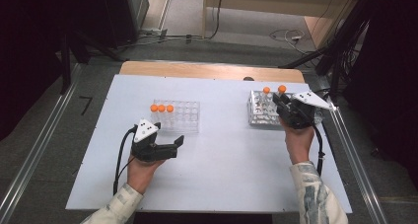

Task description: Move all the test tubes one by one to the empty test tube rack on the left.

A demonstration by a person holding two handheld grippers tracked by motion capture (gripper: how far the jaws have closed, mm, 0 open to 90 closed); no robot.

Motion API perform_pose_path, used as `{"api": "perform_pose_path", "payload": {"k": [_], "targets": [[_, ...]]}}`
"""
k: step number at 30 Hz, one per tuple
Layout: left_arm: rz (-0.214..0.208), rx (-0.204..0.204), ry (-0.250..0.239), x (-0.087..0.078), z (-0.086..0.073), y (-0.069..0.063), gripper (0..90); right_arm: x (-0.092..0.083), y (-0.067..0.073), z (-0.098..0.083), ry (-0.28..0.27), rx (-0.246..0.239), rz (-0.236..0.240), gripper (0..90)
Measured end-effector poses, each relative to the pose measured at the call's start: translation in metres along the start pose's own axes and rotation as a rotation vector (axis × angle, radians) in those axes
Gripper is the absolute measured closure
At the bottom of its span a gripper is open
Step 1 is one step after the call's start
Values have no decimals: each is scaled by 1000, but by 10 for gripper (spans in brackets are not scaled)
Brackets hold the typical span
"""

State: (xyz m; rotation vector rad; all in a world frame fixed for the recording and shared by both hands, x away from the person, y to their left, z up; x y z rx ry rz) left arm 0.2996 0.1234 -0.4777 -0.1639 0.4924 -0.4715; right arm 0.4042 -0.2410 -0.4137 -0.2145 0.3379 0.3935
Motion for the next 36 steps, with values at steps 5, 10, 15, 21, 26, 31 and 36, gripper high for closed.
{"api": "perform_pose_path", "payload": {"k": [5,10,15,21,26,31,36], "targets": [[0,4,3,0,0,0,76,-8,17,1,-18,-17,49,720],[0,2,1,0,0,0,76,-12,34,2,-25,-40,95,720],[-3,0,-4,0,0,-1,76,-15,49,0,-29,-57,136,720],[-8,-3,-7,0,0,-1,75,-17,67,-5,-23,-80,182,720],[-8,-1,-8,0,0,-1,75,-16,80,-10,-15,-86,221,720],[-10,2,-8,-1,0,-2,75,-17,92,-14,-12,-101,251,720],[-19,1,-13,-1,2,-4,74,-16,104,-20,-2,-115,283,720]]}}
Point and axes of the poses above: each handheld gripper's, and its own axes: x roughly forward along the jaws, z roughly out of its top, y roughly to its left, the point moved 5 cm from there along x, roughly forward along the jaws, and after that the axes turned 8 degrees about -x, right-handed, at the moved point
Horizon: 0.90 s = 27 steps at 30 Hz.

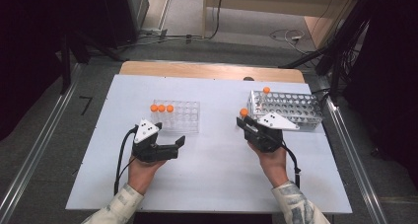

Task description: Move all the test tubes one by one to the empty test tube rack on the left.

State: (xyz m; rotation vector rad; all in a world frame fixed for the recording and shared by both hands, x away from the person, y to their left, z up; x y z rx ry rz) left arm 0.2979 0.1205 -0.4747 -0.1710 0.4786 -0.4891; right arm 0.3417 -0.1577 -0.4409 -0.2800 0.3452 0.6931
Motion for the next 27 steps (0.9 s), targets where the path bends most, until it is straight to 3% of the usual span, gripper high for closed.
{"api": "perform_pose_path", "payload": {"k": [15,27], "targets": [[-24,-5,-16,-3,5,-5,75,9,20,-4,16,-20,57,721],[-14,29,-31,-6,9,-11,81,16,33,-7,27,-31,94,721]]}}
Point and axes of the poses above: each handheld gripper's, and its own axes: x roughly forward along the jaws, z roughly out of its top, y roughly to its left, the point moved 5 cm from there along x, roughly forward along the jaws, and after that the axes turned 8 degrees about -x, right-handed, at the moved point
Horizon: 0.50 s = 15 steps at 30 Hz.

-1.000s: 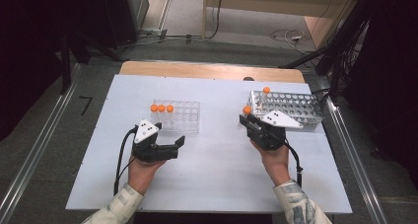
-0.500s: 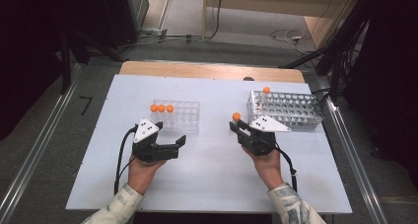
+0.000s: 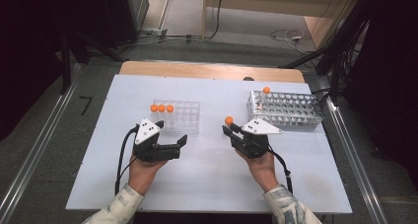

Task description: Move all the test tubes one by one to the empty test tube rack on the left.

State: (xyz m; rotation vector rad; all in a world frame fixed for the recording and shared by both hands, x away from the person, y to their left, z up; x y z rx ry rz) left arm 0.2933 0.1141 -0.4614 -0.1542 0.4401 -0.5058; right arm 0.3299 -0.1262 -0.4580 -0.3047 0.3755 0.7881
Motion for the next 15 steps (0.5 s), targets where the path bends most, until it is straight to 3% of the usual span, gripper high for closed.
{"api": "perform_pose_path", "payload": {"k": [15], "targets": [[-32,-2,-23,-7,9,-9,102,13,27,-1,17,-20,76,721]]}}
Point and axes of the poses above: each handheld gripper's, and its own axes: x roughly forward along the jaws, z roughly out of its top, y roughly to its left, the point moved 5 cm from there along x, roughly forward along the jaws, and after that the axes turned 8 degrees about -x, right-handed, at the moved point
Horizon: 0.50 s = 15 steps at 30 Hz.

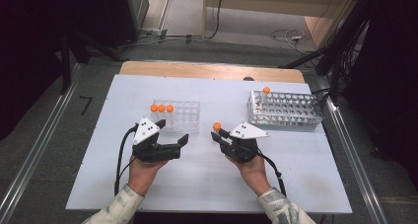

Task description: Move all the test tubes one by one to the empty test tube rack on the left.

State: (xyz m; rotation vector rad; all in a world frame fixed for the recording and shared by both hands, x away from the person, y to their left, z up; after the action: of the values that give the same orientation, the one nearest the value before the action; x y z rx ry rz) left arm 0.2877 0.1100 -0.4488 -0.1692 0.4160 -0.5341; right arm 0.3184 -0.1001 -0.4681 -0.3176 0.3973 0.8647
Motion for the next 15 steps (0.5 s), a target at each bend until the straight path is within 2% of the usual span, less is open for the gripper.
{"api": "perform_pose_path", "payload": {"k": [9,15], "targets": [[-32,3,-7,-3,4,-7,104,6,11,1,7,-13,33,721],[-55,18,1,-2,4,-13,140,13,20,2,12,-22,56,721]]}}
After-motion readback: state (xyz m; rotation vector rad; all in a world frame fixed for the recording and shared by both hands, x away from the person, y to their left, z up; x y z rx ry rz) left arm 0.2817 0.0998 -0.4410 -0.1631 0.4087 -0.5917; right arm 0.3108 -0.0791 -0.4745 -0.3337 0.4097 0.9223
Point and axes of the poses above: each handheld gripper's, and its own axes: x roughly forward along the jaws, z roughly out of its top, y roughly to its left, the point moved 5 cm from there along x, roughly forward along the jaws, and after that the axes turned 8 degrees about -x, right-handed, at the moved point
